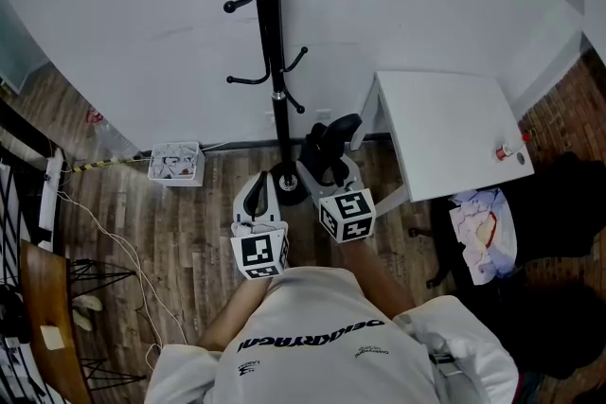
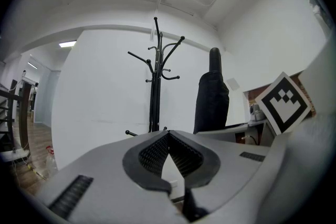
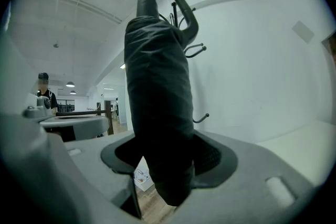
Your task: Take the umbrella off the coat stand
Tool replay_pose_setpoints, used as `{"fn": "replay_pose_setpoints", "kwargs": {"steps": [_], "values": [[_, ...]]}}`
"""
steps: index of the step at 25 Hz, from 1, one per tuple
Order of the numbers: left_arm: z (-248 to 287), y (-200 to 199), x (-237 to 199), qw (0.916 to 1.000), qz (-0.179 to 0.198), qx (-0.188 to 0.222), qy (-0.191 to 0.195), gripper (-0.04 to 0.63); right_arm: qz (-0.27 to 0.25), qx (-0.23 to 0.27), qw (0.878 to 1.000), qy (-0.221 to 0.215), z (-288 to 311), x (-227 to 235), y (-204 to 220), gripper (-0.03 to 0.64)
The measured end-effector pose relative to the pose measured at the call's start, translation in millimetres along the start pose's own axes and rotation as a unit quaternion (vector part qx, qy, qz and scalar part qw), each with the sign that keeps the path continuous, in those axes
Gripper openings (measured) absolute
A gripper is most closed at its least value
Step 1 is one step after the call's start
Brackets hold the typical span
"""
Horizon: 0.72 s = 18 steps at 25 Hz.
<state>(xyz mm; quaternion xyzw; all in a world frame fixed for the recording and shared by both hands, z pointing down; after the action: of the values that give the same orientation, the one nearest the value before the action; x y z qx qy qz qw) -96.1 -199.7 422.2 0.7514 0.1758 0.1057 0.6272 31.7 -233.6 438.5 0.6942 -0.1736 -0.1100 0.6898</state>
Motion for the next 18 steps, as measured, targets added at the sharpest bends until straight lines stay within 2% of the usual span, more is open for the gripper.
{"fn": "replay_pose_setpoints", "kwargs": {"steps": [18], "values": [[4.4, 0.6, -4.6, 1.0, -0.002, 0.002, 0.005, -0.002, -0.008, 0.014, 1.0, 0.002, -4.2, -6.8, -6.7, 0.264]]}}
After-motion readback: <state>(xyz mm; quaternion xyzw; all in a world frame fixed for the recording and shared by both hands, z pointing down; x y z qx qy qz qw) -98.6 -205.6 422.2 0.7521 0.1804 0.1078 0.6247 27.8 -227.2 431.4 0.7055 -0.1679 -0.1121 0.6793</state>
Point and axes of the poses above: the fingertips, and each gripper's own axes: z forward along the fingers, x to its right, y out of its underside, the point moved 4 cm from there along -z, backward along the fingers, and after that the axes turned 10 degrees about x, right-handed, at the moved point
